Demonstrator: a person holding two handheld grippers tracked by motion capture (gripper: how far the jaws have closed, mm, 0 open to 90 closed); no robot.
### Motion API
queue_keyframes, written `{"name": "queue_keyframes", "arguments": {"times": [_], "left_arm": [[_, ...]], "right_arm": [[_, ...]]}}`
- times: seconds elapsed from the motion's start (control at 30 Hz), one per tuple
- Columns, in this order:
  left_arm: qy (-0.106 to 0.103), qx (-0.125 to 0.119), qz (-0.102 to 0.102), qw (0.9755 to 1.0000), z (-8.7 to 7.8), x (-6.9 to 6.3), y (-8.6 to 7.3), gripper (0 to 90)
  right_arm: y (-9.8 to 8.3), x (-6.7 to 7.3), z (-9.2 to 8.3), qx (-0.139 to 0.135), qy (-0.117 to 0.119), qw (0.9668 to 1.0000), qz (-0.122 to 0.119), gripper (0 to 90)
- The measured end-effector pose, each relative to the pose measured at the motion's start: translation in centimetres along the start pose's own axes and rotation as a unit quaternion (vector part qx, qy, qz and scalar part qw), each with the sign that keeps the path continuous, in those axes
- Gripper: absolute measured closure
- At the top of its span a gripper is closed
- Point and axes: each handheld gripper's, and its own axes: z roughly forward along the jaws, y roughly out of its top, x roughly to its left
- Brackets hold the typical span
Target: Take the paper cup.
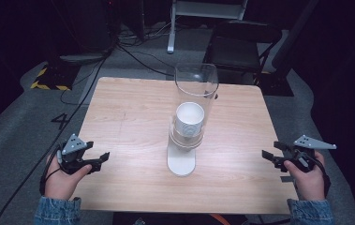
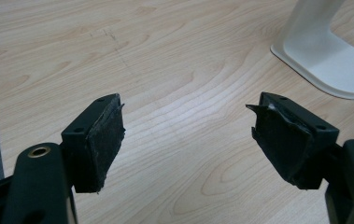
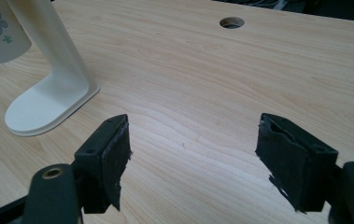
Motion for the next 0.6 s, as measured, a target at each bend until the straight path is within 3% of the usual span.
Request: {"name": "queue_keyframes", "arguments": {"times": [0.33, 0.6], "left_arm": [[-0.001, 0.001, 0.004, 1.0, 0.15, 0.04, -0.01, 24.4], [-0.003, 0.004, 0.006, 1.0, 0.22, -0.02, -0.11, 24.4]], "right_arm": [[-0.03, 0.04, -0.11, -0.007, -0.002, 1.0, 0.001, 25.5], [-0.03, 0.51, 0.75, -0.008, 0.011, 0.9999, -0.006, 24.7]]}}
